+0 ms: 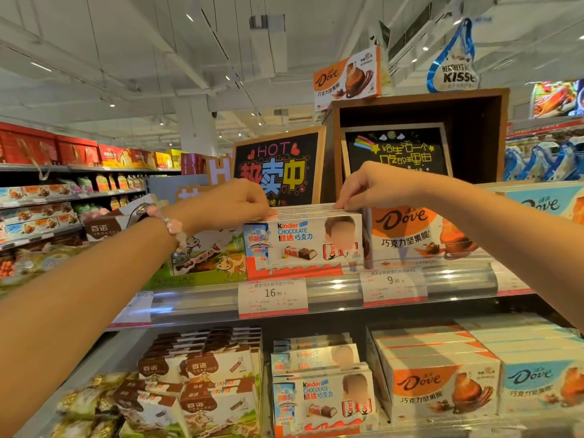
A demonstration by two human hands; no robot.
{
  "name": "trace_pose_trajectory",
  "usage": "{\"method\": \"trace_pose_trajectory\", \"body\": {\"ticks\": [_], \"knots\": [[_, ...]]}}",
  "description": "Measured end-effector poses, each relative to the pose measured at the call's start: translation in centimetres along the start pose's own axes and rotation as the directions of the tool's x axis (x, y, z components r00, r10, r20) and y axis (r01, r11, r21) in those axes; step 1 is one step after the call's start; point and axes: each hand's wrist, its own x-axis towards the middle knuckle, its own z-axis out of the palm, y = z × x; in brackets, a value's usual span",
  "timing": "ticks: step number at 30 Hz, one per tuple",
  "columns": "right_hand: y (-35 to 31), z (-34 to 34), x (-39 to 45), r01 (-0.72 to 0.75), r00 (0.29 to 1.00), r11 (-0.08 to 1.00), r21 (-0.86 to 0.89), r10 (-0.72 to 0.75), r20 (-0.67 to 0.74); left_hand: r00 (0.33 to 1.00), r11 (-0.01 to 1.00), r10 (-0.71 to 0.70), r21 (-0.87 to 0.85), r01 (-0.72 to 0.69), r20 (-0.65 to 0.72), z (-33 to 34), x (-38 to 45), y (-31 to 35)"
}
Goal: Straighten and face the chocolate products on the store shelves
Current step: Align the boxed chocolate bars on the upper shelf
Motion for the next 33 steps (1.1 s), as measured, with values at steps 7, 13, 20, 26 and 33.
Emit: {"method": "trace_pose_trajectory", "body": {"ticks": [7, 13, 20, 26, 33], "knots": [[-1.4, -0.7, 0.2, 0.032, 0.983, 0.997, -0.069, -0.018, 0.184, 0.983, 0.995, 0.015, 0.097, -0.033, 0.181, -0.4, -0.4, -0.2], [-1.2, 0.0, 0.3, 0.079, 0.936, 0.971, -0.224, 0.005, 0.352, 0.985, 0.990, 0.012, 0.137, -0.036, 0.170, -0.1, -0.3, -0.1], [-1.9, -0.2, 0.9, 0.045, 0.925, 0.977, -0.211, 0.039, 0.377, 0.986, 0.946, 0.012, 0.316, -0.065, 0.168, 0.2, -0.7, 1.2], [-1.0, 0.6, 1.6, -0.006, 0.926, 0.955, -0.296, 0.118, 0.359, 0.948, 0.847, -0.187, 0.532, 0.022, 0.259, 0.6, 0.9, 2.6], [-0.7, 0.9, 1.6, 0.098, 0.947, 0.961, -0.258, -0.011, 0.320, 0.954, 0.950, -0.105, 0.311, 0.013, 0.281, 0.4, 0.9, 3.2]]}}
